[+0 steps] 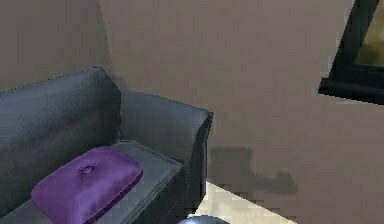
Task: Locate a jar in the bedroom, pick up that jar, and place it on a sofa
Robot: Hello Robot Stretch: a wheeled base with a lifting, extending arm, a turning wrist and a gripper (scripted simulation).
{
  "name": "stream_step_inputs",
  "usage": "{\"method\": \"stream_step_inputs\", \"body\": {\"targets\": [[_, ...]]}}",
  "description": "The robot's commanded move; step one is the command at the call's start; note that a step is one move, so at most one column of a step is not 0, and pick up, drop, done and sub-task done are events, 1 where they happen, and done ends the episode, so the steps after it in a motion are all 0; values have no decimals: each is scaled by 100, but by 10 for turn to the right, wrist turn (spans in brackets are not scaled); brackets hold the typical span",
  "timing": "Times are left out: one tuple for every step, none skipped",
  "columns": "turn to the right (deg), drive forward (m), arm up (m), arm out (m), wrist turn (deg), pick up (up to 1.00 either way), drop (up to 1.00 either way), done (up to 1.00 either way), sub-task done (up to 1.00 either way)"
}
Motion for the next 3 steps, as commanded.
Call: {"method": "stream_step_inputs", "body": {"targets": [[450, 0, 0, 0, 0, 0, 0, 0, 0], [450, 0, 0, 0, 0, 0, 0, 0, 0], [450, 0, 0, 0, 0, 0, 0, 0, 0]]}}
